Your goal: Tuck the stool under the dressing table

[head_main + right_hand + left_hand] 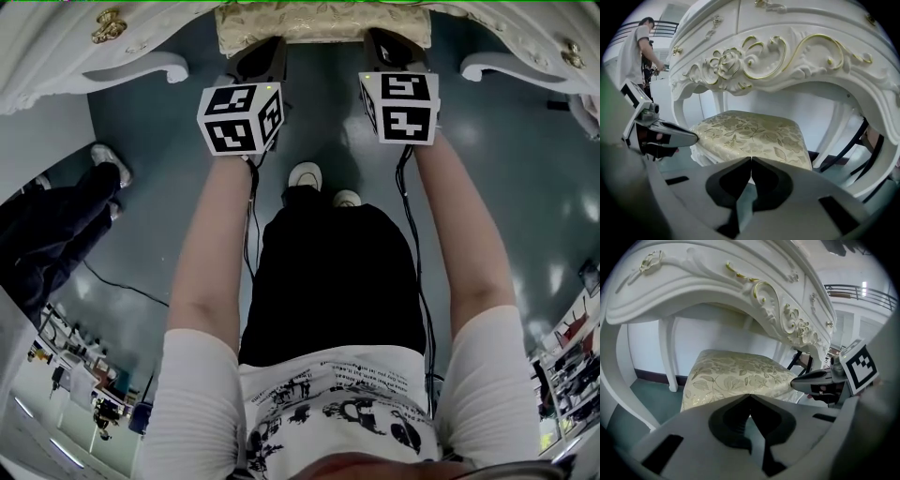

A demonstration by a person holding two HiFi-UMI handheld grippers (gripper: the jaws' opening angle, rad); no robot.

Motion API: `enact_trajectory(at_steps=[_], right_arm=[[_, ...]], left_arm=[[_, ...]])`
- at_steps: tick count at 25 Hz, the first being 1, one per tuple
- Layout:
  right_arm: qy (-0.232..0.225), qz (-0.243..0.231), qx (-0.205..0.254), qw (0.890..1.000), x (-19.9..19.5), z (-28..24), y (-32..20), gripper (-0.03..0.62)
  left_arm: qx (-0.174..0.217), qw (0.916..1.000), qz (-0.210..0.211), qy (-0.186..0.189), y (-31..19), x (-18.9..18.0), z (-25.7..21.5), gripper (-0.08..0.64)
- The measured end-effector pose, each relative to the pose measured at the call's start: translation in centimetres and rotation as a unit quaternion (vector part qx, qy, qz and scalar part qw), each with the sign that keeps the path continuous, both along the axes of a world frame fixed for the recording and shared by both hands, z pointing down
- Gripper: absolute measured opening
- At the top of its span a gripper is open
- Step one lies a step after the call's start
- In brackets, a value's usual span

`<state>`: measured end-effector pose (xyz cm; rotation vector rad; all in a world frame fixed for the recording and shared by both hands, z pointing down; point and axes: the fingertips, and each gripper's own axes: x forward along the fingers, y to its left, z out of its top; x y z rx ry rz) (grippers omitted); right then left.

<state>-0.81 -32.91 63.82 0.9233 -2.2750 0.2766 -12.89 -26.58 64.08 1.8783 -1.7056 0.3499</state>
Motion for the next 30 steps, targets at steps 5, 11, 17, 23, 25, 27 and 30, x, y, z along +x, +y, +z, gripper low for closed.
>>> enact_trajectory(at_steps=[5,11,17,23,25,27,30], right_arm=[[-0.021,0.000,0.021,1.000,0.5,-3.7,2.0,0.018],[-0.062,0.001,0.016,0.998,1.9,-10.8,6.5,0.018],[-0.091,0.005,0.016,0.996,4.2,-19.4,9.2,0.018],[-0.130,-0.010,0.052,0.990,6.2,-30.6,9.9,0.018],[-0.138,-0.012,0.067,0.988,6.8,-34.1,10.1,0.018],[-0.147,-0.014,0.089,0.985,7.2,-37.7,10.2,0.018],[-0.161,-0.019,0.128,0.978,7.7,-43.1,10.4,0.017]], left_arm=[[-0.002,0.9999,0.004,0.014,1.5,0.8,-3.0,0.020],[0.027,0.9992,0.012,0.026,4.6,2.9,-10.6,0.020],[0.064,0.9972,0.019,0.033,7.3,5.3,-19.8,0.020],[0.109,0.9933,0.037,0.005,8.6,6.4,-30.3,0.020],[0.128,0.9907,0.044,-0.013,8.7,6.4,-34.1,0.020],[0.152,0.9864,0.050,-0.035,8.6,6.3,-38.0,0.020],[0.195,0.9777,0.050,-0.059,8.4,6.1,-44.1,0.020]])
